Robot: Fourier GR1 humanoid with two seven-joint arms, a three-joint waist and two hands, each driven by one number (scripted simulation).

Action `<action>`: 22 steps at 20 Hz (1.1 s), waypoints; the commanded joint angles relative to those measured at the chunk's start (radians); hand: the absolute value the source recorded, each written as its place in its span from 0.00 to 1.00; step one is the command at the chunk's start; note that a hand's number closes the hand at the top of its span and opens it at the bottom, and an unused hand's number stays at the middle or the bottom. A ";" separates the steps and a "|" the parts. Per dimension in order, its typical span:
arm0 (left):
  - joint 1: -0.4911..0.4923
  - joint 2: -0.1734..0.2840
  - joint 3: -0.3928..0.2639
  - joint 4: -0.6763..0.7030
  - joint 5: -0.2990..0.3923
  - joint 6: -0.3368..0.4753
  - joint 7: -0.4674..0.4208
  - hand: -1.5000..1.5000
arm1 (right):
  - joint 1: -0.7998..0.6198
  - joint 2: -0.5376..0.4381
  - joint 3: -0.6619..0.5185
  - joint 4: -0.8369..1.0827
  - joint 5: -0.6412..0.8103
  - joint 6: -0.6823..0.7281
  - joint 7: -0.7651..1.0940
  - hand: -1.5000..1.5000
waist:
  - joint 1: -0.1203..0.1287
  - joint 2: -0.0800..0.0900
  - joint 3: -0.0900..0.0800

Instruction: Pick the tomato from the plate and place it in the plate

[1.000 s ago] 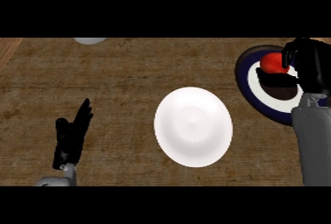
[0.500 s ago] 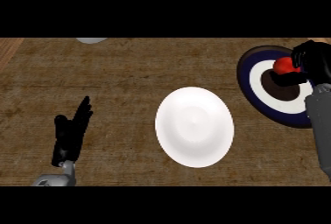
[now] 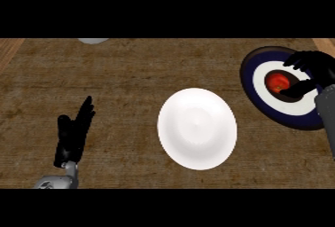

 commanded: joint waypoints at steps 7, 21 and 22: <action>0.024 -0.019 -0.004 0.008 -0.016 0.019 -0.016 0.50 | -0.043 0.043 -0.231 -0.010 -0.360 0.077 -0.339 0.00 | -0.019 -0.007 0.002; 0.064 -0.005 0.019 -0.011 0.001 -0.026 -0.036 0.50 | 0.042 -0.089 -0.315 0.124 -0.590 0.317 -0.524 0.00 | -0.007 -0.004 0.000; -0.029 0.026 0.068 0.065 0.026 -0.053 -0.042 0.50 | -0.008 -0.158 -0.316 0.200 -0.580 0.335 -0.544 0.00 | -0.003 0.000 0.000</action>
